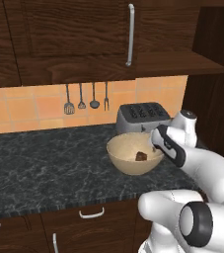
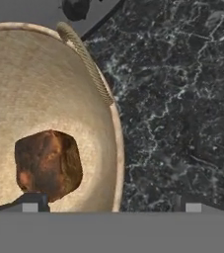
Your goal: Open the cabinet, pick up the bread from the cabinet and place it in the basket. Then move the basket to the dining counter.
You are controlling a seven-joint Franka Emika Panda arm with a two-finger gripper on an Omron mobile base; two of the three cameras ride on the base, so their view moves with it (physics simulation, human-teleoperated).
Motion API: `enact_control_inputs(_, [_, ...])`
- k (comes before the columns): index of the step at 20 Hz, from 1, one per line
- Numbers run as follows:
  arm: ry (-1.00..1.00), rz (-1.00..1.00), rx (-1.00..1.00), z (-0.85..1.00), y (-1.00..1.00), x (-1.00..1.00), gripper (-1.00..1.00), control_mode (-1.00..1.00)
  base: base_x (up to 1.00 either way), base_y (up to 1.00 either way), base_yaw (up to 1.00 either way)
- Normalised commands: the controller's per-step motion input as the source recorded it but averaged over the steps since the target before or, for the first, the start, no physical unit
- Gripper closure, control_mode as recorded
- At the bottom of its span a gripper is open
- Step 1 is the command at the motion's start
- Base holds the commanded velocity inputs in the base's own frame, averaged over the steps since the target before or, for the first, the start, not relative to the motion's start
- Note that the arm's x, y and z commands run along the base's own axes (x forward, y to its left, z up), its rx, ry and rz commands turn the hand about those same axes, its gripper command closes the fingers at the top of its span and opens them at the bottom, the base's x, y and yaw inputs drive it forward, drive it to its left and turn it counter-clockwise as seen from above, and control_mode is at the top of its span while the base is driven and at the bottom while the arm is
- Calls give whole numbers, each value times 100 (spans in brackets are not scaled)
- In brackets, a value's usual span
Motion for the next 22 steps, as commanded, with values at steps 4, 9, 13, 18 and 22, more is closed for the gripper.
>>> enact_control_inputs(4, [3, 0, 3, -29, 1, 26, -100, -100, 0, 0, 0])
enact_control_inputs(9, [0, 0, 1, -39, 28, 2, 100, -100, 0, 0, 0])
enact_control_inputs(13, [0, 0, -2, -37, 47, -11, 100, -100, 0, 0, 0])
enact_control_inputs(18, [-2, -9, -2, -16, 27, -30, 100, -100, 0, 0, 0])
enact_control_inputs(22, [-6, -39, 0, 10, 0, -74, 100, -100, 0, 0, 0])
